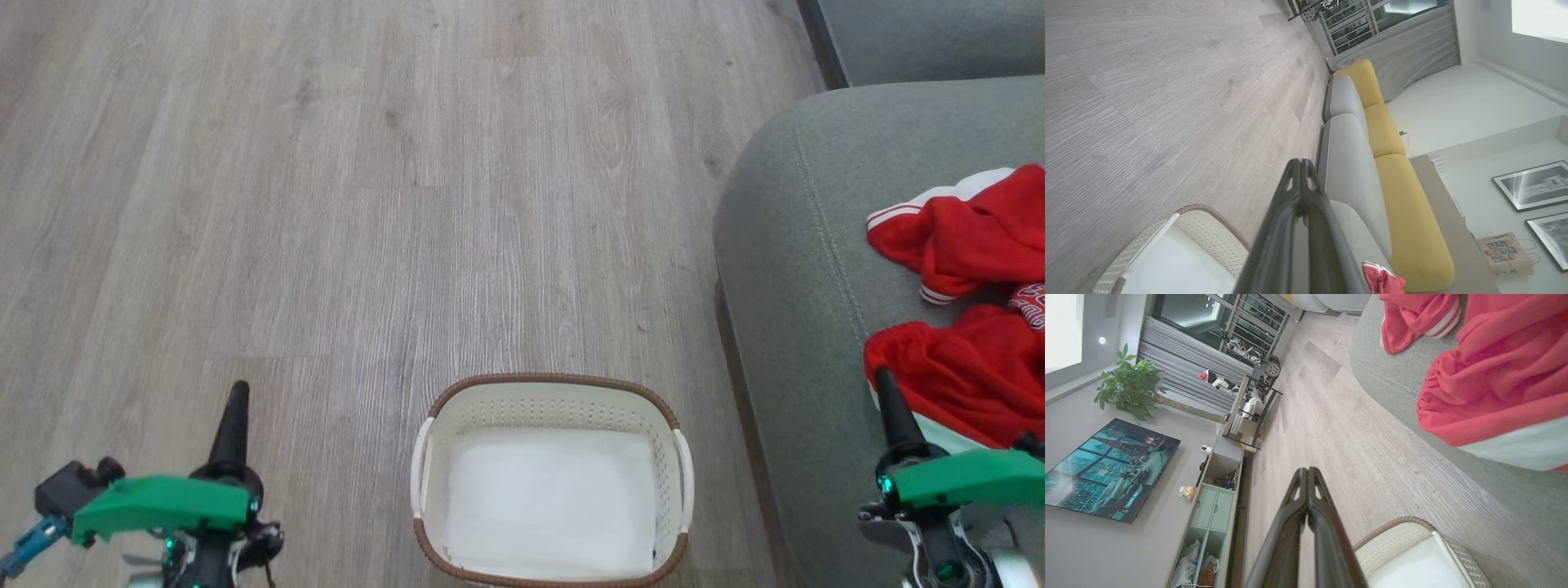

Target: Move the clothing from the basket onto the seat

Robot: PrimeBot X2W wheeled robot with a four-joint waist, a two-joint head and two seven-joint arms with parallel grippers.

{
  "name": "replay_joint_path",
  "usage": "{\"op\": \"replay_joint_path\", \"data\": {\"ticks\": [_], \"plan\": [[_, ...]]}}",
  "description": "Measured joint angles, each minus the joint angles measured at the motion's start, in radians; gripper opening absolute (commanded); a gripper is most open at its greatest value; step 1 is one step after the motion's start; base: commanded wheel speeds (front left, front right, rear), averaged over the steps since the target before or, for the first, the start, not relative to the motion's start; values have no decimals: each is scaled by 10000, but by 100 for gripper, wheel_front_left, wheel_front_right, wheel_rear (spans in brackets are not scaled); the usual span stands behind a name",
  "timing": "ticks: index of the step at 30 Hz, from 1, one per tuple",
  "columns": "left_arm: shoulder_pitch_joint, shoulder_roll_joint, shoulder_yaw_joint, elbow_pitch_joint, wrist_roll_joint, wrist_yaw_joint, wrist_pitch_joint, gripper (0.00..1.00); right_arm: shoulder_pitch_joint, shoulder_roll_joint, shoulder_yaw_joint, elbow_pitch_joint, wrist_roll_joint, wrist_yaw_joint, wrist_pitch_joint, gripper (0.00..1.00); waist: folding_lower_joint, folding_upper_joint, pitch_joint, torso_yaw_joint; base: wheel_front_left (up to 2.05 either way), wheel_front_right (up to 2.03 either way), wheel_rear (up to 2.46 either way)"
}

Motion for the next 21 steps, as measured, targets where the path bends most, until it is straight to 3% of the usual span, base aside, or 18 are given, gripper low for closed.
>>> {"op": "replay_joint_path", "data": {"ticks": [21], "plan": [[-164,-347,571,217,-1760,-265,566,0,-190,165,-127,132,2119,0,462,0,0,0,-120,-60,0,0,0]]}}
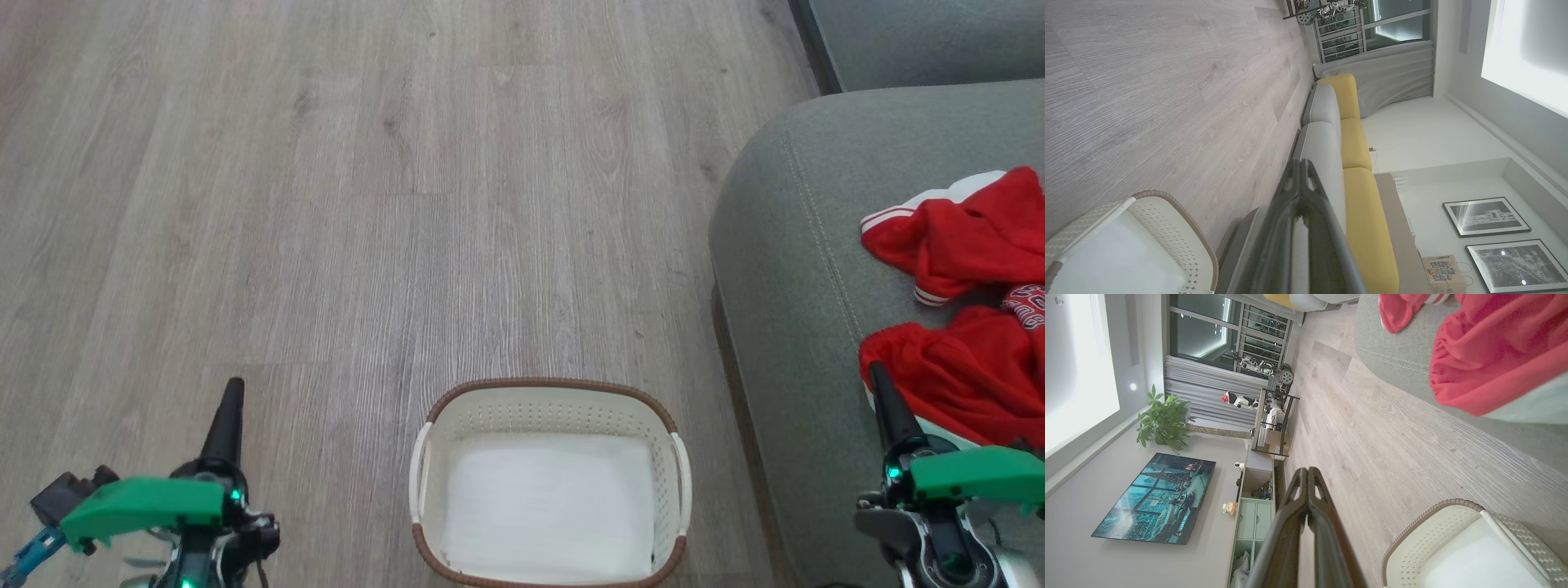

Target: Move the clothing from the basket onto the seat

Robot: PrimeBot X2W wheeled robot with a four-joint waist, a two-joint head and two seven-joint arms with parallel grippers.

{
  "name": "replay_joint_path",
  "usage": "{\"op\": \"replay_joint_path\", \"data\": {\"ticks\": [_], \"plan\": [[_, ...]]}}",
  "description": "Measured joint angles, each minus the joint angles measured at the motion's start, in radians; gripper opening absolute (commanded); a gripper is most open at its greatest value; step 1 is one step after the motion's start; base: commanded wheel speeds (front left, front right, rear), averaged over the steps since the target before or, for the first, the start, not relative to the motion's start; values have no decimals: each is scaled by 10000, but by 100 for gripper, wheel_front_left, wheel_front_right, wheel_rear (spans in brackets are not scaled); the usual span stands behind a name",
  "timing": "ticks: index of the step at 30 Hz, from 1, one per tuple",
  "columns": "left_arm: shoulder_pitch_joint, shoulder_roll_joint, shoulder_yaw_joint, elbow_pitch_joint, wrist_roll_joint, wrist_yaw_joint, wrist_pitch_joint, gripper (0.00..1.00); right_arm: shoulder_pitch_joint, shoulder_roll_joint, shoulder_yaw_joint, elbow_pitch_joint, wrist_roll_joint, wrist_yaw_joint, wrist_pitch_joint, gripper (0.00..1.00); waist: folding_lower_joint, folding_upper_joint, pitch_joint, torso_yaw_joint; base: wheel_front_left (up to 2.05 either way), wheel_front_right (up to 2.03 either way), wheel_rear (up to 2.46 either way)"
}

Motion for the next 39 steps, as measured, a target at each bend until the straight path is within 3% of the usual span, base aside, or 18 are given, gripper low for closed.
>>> {"op": "replay_joint_path", "data": {"ticks": [24,39], "plan": [[-262,-362,740,291,-2004,-347,688,0,-229,165,-90,163,2439,0,487,0,0,0,-134,-67,0,0,0],[-350,-382,828,295,-2002,-347,744,0,-229,171,-94,165,2443,0,487,0,0,0,-134,-67,0,0,0]]}}
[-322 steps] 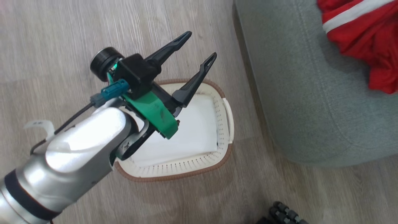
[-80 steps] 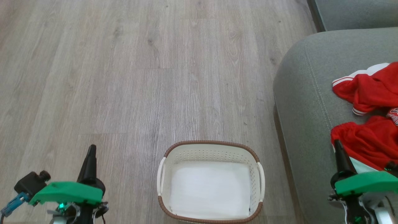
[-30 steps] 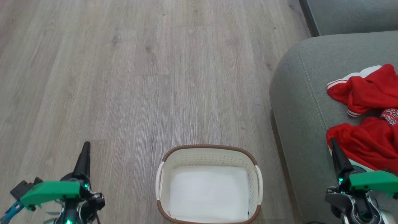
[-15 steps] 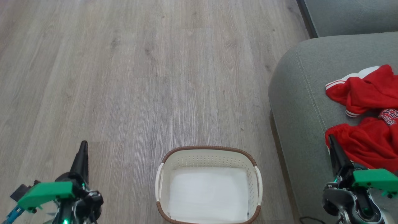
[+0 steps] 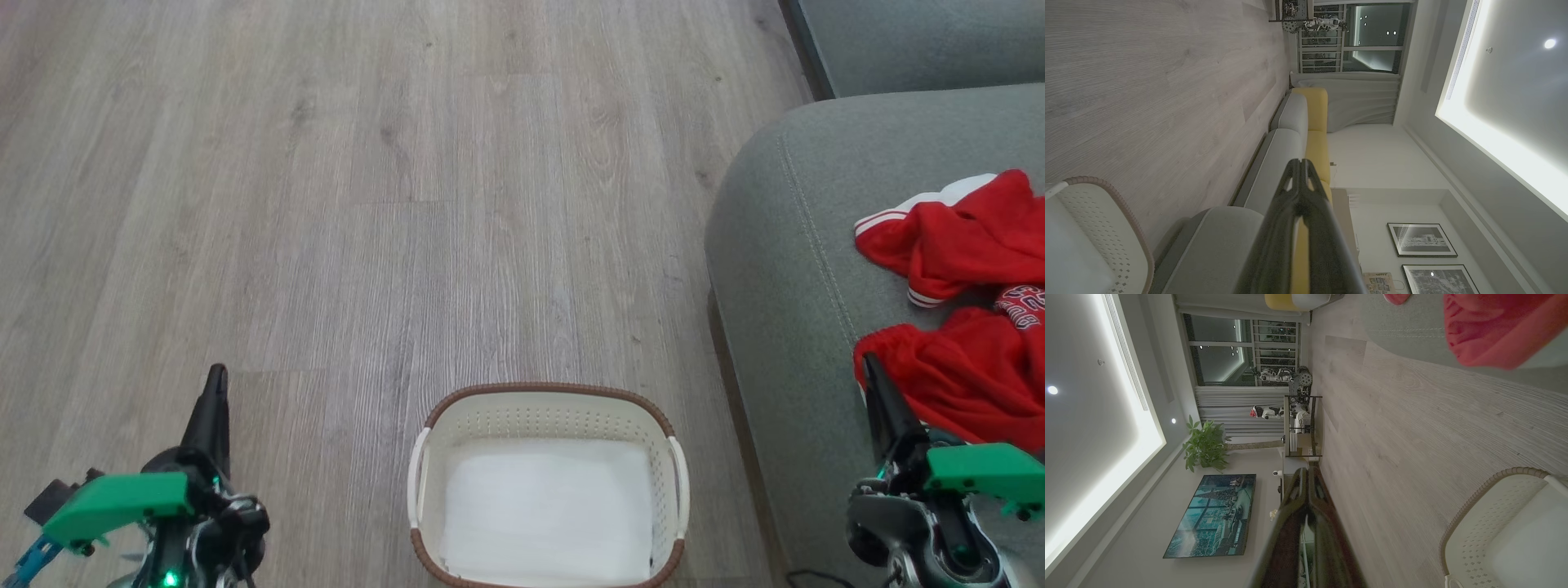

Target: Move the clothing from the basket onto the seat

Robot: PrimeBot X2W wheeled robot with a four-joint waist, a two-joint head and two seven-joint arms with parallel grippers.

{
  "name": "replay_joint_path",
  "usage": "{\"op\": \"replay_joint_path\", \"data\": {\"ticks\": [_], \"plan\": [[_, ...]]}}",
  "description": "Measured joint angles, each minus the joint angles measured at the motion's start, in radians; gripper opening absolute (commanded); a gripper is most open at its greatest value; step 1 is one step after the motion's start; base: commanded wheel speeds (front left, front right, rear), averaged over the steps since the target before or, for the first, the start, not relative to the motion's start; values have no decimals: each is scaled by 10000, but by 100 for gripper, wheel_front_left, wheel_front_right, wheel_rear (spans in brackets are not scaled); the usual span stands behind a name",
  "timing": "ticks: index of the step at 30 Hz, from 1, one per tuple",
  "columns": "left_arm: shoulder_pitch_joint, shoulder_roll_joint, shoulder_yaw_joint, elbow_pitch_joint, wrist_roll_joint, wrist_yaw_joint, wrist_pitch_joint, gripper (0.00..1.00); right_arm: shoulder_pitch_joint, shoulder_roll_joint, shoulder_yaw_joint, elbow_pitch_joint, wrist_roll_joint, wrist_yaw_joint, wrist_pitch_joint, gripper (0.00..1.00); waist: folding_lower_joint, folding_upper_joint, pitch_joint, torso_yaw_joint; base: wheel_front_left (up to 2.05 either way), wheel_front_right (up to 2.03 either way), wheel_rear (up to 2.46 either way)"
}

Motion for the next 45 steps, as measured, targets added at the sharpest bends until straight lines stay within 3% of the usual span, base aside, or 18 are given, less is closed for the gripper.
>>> {"op": "replay_joint_path", "data": {"ticks": [45], "plan": [[0,-38,48,0,0,0,27,0,0,2,-2,2,0,0,0,0,0,0,1,0,0,0,0]]}}
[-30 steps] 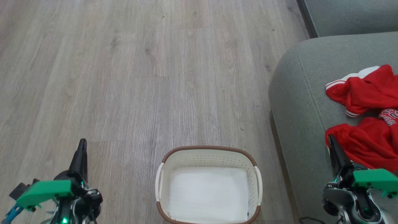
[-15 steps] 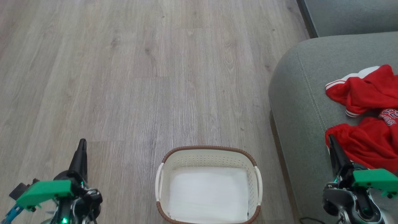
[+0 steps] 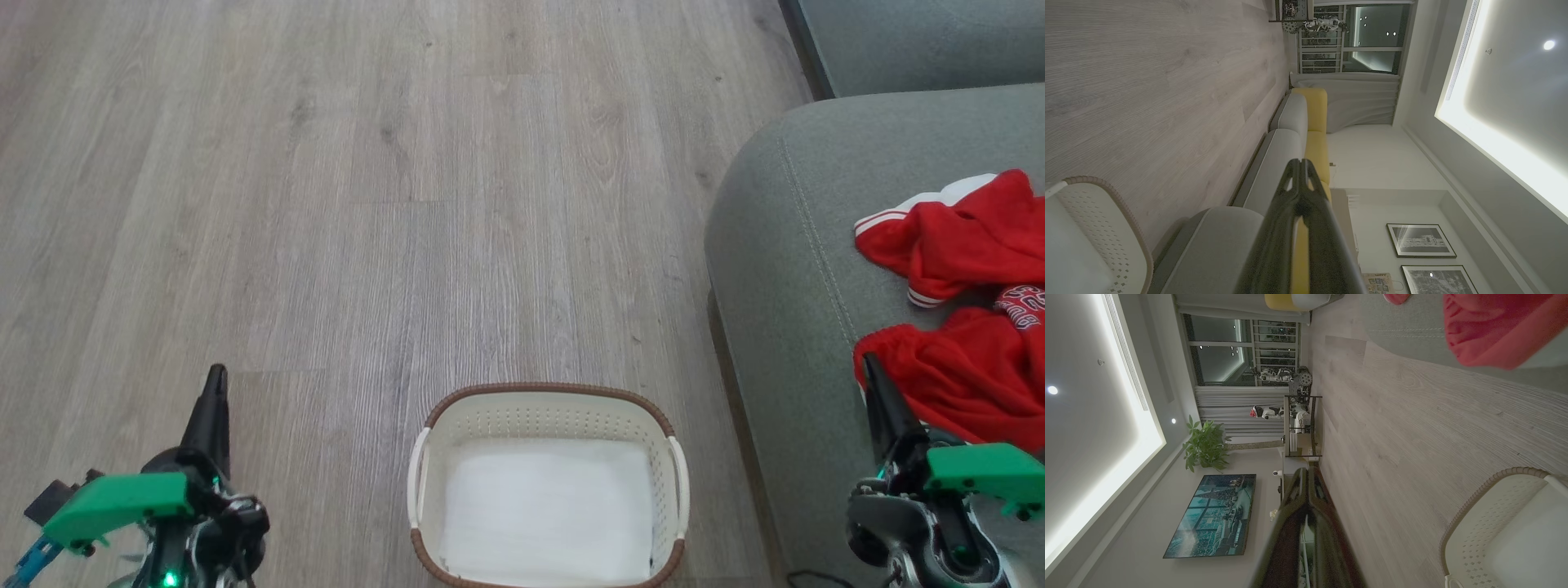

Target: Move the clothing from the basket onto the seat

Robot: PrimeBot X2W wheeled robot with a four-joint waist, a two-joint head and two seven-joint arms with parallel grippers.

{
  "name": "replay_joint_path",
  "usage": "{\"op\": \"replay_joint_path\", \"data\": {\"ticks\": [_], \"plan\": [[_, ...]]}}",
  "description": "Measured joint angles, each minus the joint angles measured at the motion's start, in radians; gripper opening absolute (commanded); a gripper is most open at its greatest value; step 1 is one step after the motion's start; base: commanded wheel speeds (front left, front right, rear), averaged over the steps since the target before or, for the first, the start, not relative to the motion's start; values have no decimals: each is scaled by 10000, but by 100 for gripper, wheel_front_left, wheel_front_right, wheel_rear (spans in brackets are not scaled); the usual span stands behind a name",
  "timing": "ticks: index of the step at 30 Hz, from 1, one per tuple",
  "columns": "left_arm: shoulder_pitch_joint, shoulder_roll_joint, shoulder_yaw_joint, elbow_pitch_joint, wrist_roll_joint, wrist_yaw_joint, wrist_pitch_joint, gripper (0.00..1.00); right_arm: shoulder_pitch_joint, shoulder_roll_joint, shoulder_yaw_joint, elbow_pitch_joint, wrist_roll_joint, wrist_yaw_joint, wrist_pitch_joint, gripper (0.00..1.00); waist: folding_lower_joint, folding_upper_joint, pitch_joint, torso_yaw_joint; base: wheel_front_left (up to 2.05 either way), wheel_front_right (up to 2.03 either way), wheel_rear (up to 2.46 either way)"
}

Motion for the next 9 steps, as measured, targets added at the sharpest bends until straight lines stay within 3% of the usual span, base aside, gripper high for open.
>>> {"op": "replay_joint_path", "data": {"ticks": [9], "plan": [[0,-4,4,0,0,-2,0,0,0,2,0,0,0,0,0,0,0,0,0,0,0,0,0]]}}
